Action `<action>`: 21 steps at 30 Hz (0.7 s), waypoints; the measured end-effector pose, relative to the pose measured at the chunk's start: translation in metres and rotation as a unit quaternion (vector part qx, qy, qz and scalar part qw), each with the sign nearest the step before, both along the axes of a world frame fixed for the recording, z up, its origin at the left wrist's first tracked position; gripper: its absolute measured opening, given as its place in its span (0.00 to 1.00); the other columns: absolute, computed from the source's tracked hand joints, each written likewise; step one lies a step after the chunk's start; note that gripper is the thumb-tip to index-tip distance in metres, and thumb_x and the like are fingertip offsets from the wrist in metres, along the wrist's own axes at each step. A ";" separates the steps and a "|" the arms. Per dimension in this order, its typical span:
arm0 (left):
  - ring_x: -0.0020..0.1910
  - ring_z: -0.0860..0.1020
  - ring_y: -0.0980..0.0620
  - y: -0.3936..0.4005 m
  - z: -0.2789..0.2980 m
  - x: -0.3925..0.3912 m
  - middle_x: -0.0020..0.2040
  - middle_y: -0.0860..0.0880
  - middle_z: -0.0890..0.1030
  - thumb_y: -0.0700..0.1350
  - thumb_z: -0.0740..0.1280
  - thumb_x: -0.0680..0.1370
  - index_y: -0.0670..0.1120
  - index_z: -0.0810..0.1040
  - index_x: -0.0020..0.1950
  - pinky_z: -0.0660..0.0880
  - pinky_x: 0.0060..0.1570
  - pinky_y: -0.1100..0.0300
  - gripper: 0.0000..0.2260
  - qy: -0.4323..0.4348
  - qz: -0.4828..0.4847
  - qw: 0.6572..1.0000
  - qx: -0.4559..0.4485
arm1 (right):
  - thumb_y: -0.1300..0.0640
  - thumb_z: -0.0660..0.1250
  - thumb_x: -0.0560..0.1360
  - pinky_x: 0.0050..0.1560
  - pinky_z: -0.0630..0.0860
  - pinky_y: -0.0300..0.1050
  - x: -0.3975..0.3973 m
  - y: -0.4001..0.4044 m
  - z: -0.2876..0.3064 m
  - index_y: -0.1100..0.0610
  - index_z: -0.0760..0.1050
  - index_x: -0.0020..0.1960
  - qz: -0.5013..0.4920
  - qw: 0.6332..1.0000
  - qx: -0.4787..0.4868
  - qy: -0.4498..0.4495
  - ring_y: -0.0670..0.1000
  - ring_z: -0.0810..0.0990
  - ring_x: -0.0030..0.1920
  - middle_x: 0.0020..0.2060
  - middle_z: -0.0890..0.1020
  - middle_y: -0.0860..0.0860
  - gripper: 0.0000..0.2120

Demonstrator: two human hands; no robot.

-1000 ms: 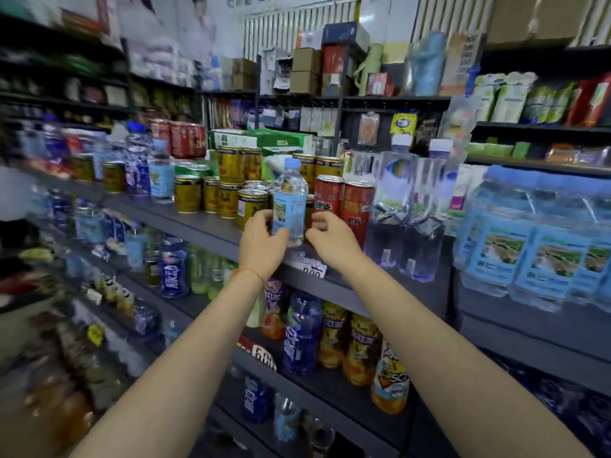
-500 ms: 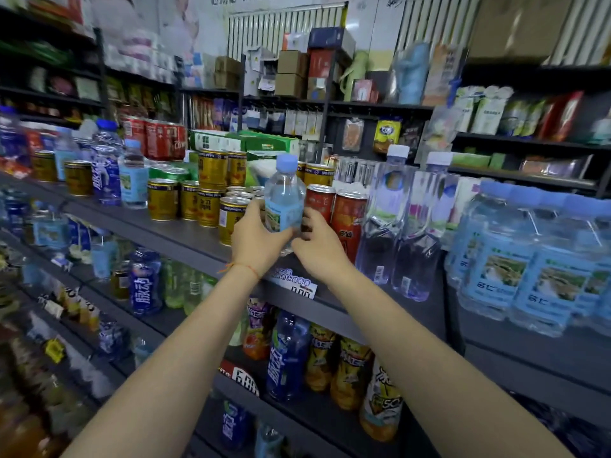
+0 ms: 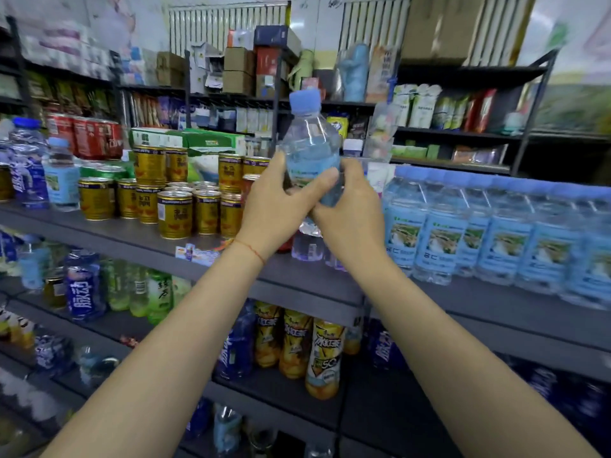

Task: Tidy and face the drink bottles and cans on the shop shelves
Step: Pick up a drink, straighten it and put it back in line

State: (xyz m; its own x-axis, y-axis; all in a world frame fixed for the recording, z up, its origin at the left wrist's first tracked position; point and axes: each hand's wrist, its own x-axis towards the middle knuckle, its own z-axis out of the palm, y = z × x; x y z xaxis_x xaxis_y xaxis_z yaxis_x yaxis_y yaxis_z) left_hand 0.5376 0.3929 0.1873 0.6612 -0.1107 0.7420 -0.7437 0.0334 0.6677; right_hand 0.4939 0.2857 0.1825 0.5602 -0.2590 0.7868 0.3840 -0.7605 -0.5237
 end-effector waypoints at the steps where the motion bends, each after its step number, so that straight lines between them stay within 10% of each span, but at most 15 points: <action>1: 0.46 0.79 0.68 -0.013 0.001 -0.010 0.44 0.66 0.82 0.56 0.70 0.76 0.55 0.77 0.54 0.73 0.46 0.71 0.10 0.007 -0.029 1.000 -0.005 | 0.47 0.73 0.70 0.43 0.79 0.56 -0.011 -0.012 0.002 0.50 0.70 0.57 -0.015 1.000 0.008 -0.001 0.51 0.79 0.47 0.48 0.80 0.46 0.20; 11: 0.49 0.81 0.53 -0.135 -0.016 -0.087 0.47 0.55 0.83 0.48 0.58 0.81 0.53 0.81 0.54 0.79 0.48 0.55 0.12 0.057 -0.124 0.985 -0.101 | 0.36 0.76 0.65 0.42 0.79 0.44 -0.104 -0.130 0.005 0.50 0.72 0.56 -0.128 0.991 0.029 -0.002 0.40 0.79 0.44 0.44 0.80 0.41 0.28; 15: 0.72 0.63 0.48 -0.175 -0.042 -0.093 0.71 0.47 0.67 0.52 0.58 0.80 0.51 0.74 0.67 0.62 0.71 0.50 0.18 -0.058 0.111 0.990 0.062 | 0.35 0.75 0.67 0.41 0.79 0.45 -0.118 -0.171 -0.014 0.53 0.73 0.56 -0.131 0.988 0.077 0.030 0.40 0.79 0.42 0.42 0.80 0.41 0.28; 21: 0.79 0.43 0.37 -0.198 -0.073 -0.090 0.81 0.43 0.40 0.52 0.65 0.78 0.52 0.46 0.81 0.59 0.72 0.39 0.38 -0.068 0.252 0.910 0.321 | 0.36 0.73 0.69 0.36 0.73 0.51 -0.108 -0.212 -0.029 0.58 0.69 0.54 -0.128 0.971 0.091 0.181 0.55 0.77 0.42 0.46 0.77 0.52 0.29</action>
